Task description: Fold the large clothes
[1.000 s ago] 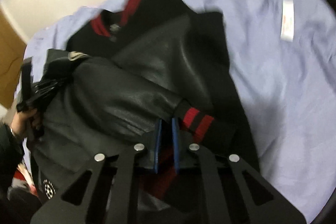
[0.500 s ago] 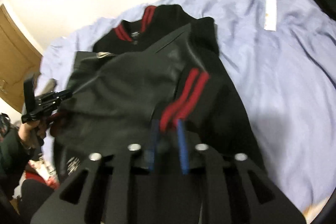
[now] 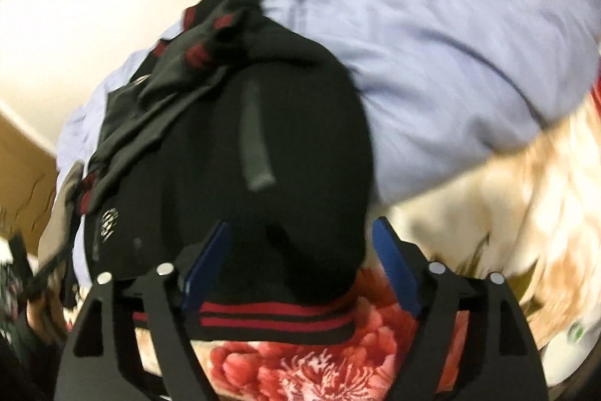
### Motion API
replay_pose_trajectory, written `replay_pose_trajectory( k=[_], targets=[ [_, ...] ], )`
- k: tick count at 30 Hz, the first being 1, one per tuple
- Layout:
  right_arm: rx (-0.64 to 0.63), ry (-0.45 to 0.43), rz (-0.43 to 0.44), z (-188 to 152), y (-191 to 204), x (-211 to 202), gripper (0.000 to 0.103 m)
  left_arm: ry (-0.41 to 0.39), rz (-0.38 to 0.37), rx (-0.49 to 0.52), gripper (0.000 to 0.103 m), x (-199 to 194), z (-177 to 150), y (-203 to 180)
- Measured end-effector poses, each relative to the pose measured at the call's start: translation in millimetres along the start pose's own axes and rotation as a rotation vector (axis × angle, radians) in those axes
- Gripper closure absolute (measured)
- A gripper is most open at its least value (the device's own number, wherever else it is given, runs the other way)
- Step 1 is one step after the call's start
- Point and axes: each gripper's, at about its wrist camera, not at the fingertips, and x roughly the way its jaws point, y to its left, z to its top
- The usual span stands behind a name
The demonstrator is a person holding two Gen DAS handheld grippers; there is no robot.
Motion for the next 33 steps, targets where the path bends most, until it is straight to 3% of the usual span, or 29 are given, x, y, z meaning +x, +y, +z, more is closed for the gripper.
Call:
replay_pose_trajectory(
  k=[3,7,9,14,18,22,24,26,29,33],
  targets=[
    [0.066,-0.003,0.011,-10,-13,8,0.022,0.042,0.003,-0.064,0.024,2,-34,6],
    [0.052,0.007,-0.005,-12,-25,16,0.017,0.117,-0.005,-0.058,0.024,17,-54,2],
    [0.059,0.027,-0.009,-11,-30,21,0.015,0.150,-0.041,-0.105,0.022,29,-64,6],
    [0.091,0.118,0.101,-15,-42,38,0.014,0.170,-0.114,-0.240,0.017,44,-72,21],
    [0.117,0.150,0.148,-19,-49,42,0.014,0.179,-0.105,-0.196,0.017,32,-73,18],
    [0.091,0.205,0.212,-23,-40,49,0.014,0.232,-0.261,-0.190,0.017,42,-78,7],
    [0.041,0.219,0.222,-27,-27,50,0.014,0.245,-0.303,-0.162,0.017,51,-79,-1],
    [-0.024,0.221,0.204,-30,-15,53,0.014,0.254,-0.314,-0.138,0.017,64,-80,-7],
    [0.001,0.214,0.228,-28,-19,55,0.014,0.238,-0.328,-0.176,0.014,75,-81,-6],
    [-0.024,0.195,0.197,-25,-19,53,0.014,0.229,-0.295,-0.158,0.013,73,-79,-10]
  ],
)
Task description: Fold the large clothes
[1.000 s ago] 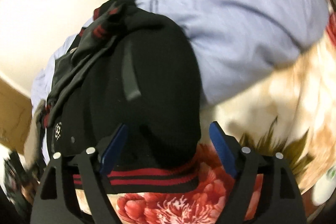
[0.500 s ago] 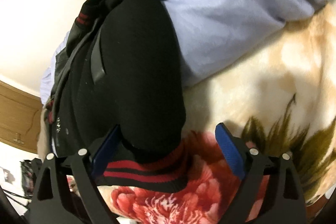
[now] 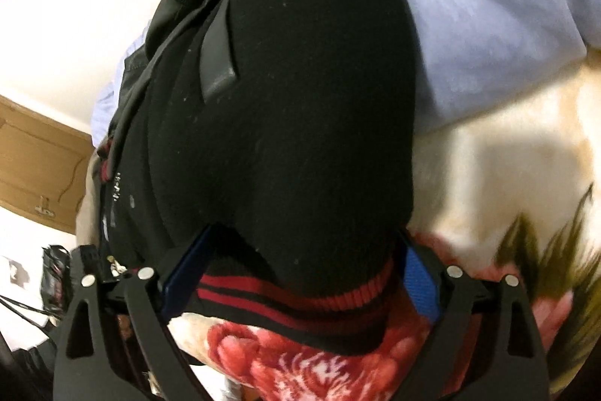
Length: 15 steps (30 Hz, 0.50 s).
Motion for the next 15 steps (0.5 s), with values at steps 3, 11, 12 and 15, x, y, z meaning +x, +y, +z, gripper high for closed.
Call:
replay_pose_trajectory(
  k=[3,11,12,15],
  targets=[
    [0.045,-0.042,-0.003,5,-7,-8,0.014,-0.006,0.032,0.015,0.013,-11,-3,-1],
    [0.002,0.007,0.098,6,15,12,0.012,0.014,-0.301,-0.205,0.013,-11,-3,35],
    [0.013,0.009,0.132,8,18,14,0.012,-0.002,-0.331,-0.218,0.013,-13,-3,38],
    [0.000,0.009,0.157,9,24,15,0.012,-0.035,-0.359,-0.200,0.013,-20,-4,36]
  ],
)
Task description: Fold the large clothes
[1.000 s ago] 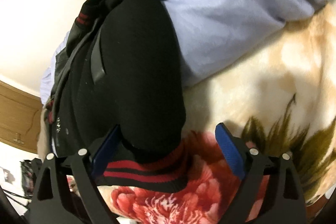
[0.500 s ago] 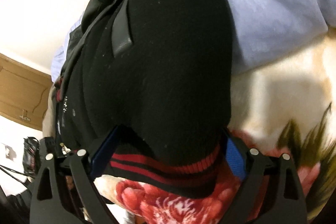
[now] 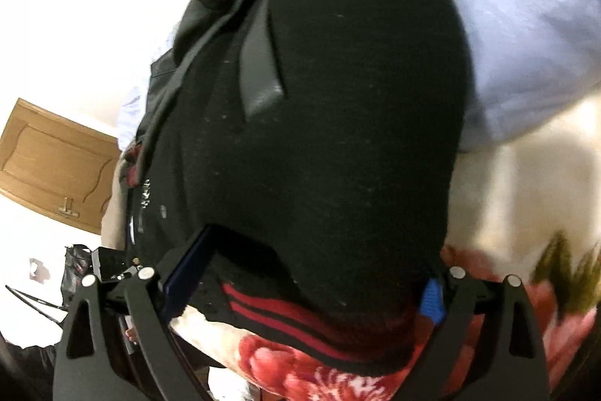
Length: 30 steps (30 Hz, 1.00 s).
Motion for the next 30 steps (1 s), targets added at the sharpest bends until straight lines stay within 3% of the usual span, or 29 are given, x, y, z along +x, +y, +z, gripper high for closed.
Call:
replay_pose_trajectory(
  k=[7,12,16,17,18,19,20,21,23,26,28,29,30],
  targets=[
    [-0.006,-0.013,-0.085,1,1,3,0.012,-0.006,0.104,0.047,0.013,14,2,1],
    [-0.013,0.010,-0.032,1,13,20,0.012,-0.032,0.084,0.068,0.013,24,11,-4],
    [0.039,0.025,0.001,7,11,23,0.013,-0.035,0.118,0.083,0.013,32,15,-8],
    [0.042,0.033,0.000,7,11,23,0.018,-0.031,0.115,0.080,0.018,33,16,-9],
    [0.042,0.041,-0.002,7,10,20,0.030,-0.023,0.102,0.067,0.031,33,17,-9],
    [0.072,0.054,0.009,8,7,18,0.034,-0.007,0.079,0.044,0.047,33,17,-9],
    [0.134,0.068,0.047,8,1,17,0.043,-0.005,0.068,0.033,0.054,32,17,-11],
    [0.197,0.079,0.115,7,-4,13,0.061,-0.005,0.066,0.046,0.057,30,16,-15],
    [0.167,0.046,0.156,6,9,-2,0.071,-0.005,0.069,0.048,0.059,28,16,-20],
    [0.147,0.006,0.207,-5,24,-17,0.073,-0.027,0.074,0.049,0.059,17,14,-30],
    [0.141,-0.008,0.150,-12,24,-21,0.073,-0.049,0.069,0.048,0.059,8,10,-35],
    [0.139,-0.005,0.122,-14,23,-19,0.070,-0.062,0.069,0.034,0.058,7,6,-38],
    [0.133,-0.006,0.091,-16,21,-17,0.057,-0.065,0.070,0.023,0.057,7,5,-38]
  ],
)
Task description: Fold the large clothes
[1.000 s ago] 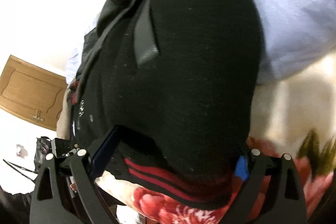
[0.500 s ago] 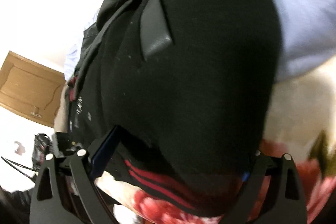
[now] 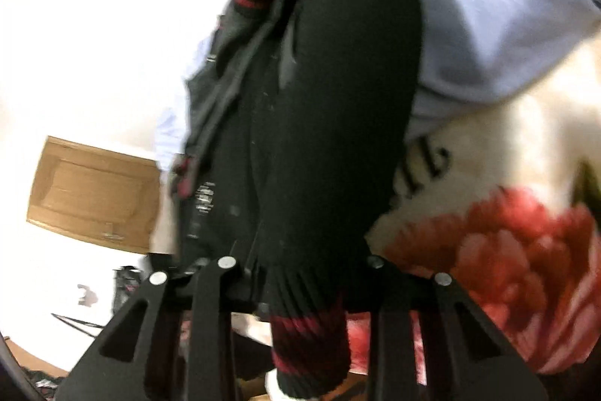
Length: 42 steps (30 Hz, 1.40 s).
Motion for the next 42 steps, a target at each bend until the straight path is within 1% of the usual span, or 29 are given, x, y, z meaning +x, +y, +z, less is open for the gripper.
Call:
replay_pose_trajectory(
  k=[2,3,4,5,6,8,9,10,11,15,16,21,23,25,28,31,37,42],
  targets=[
    [-0.018,0.010,-0.101,-2,-1,12,0.036,0.018,0.029,0.000,0.048,7,2,0],
    [-0.028,0.024,-0.122,-3,-2,18,0.035,0.034,0.040,0.002,0.047,14,2,-1],
    [-0.029,0.036,-0.102,-3,-1,24,0.038,0.043,0.049,0.006,0.046,18,3,1],
    [-0.003,0.036,-0.072,-2,-2,25,0.057,0.042,0.055,0.005,0.049,21,4,2],
    [0.044,0.019,-0.037,-1,-4,22,0.073,0.042,0.058,0.000,0.055,21,4,2],
    [0.049,-0.010,-0.025,-4,-1,14,0.080,0.042,0.055,0.002,0.062,15,4,-5],
    [0.040,-0.018,-0.019,-5,4,11,0.082,0.039,0.041,0.017,0.065,10,5,-9],
    [0.036,-0.025,-0.006,-5,11,5,0.082,0.029,0.025,0.038,0.067,3,7,-17],
    [0.030,-0.034,0.027,-5,18,-1,0.084,0.017,-0.004,0.056,0.068,-8,12,-26],
    [0.007,-0.089,0.068,-6,39,-31,0.087,-0.008,-0.038,0.074,0.072,-36,27,-44],
    [0.001,-0.101,0.079,-7,45,-39,0.087,-0.027,-0.052,0.075,0.073,-47,30,-50],
    [-0.020,-0.114,0.121,-17,58,-63,0.088,-0.095,-0.110,0.093,0.078,-80,31,-72],
    [-0.029,-0.119,0.140,-22,62,-74,0.088,-0.108,-0.132,0.106,0.082,-91,29,-77],
    [-0.045,-0.121,0.130,-27,62,-85,0.089,-0.108,-0.138,0.119,0.084,-97,27,-80],
    [-0.038,-0.117,0.079,-31,62,-92,0.090,-0.103,-0.117,0.130,0.085,-102,27,-84],
    [-0.046,-0.121,0.069,-35,68,-97,0.090,-0.097,-0.106,0.141,0.086,-110,25,-88],
    [-0.111,-0.120,0.100,-48,91,-112,0.091,-0.119,-0.150,0.171,0.089,-139,19,-93],
    [-0.167,-0.108,0.113,-70,111,-136,0.093,-0.130,-0.198,0.185,0.090,-167,6,-96]
  ],
)
